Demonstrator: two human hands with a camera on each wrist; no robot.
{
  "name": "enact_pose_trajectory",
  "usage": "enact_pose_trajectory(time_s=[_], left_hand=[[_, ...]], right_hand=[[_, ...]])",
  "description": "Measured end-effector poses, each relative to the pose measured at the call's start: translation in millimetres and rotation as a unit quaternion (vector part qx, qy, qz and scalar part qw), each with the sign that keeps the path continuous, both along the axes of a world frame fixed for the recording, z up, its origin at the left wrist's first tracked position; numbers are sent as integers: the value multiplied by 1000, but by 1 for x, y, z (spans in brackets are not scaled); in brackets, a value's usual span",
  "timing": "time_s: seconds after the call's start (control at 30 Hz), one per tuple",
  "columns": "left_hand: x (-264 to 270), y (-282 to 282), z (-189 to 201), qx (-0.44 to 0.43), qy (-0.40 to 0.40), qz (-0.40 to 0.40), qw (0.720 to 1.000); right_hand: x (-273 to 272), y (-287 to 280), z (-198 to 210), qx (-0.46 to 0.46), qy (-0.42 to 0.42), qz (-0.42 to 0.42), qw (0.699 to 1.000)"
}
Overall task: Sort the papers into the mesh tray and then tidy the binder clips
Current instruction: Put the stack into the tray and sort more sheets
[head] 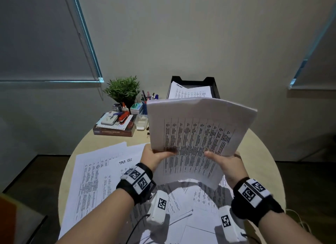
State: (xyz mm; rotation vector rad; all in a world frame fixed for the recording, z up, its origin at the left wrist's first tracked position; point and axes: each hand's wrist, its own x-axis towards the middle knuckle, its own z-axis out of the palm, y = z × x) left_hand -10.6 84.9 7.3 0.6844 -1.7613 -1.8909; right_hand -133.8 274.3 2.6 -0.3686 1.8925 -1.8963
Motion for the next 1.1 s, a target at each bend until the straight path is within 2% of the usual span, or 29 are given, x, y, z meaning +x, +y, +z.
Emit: enact_pose_trajectory(time_s=[0.17,0.23,0.33,0.43,0.5,0.57,0.73,0.83,0.93,1.0,1.07,1.1], left_hand=[[10,11,-49,2,-166,2,986],[13,15,-57,14,-183,19,983],[12,15,-55,11,-193,-1,981],[14,19,-52,69,-163,-4,984],[15,21,-56,27,-197,-14,980],[20,21,-66,-24,-271,-41,961],[37,20,-88,-44,-408,-141,901],[47,18,-84,-40,-412,-241,878],[54,16,-71,32,-424,-319,847],[58,16,-61,151,-419,-345,826],[60,13,-61,245,-368,-348,827],[58,10,-62,247,-354,-336,837]], right_hand=[[16,3,-45,130,-35,5,991],[19,6,-53,150,-40,-3,988],[19,9,-48,142,-34,3,989],[21,11,-42,95,-81,8,992],[21,11,-48,60,-134,8,989],[24,15,-58,75,-161,8,984],[35,33,-88,190,-151,50,969],[33,36,-95,228,-169,56,957],[23,34,-92,224,-194,58,953],[14,31,-87,225,-204,57,951],[2,23,-83,194,-226,81,951],[-4,19,-82,178,-229,82,954]])
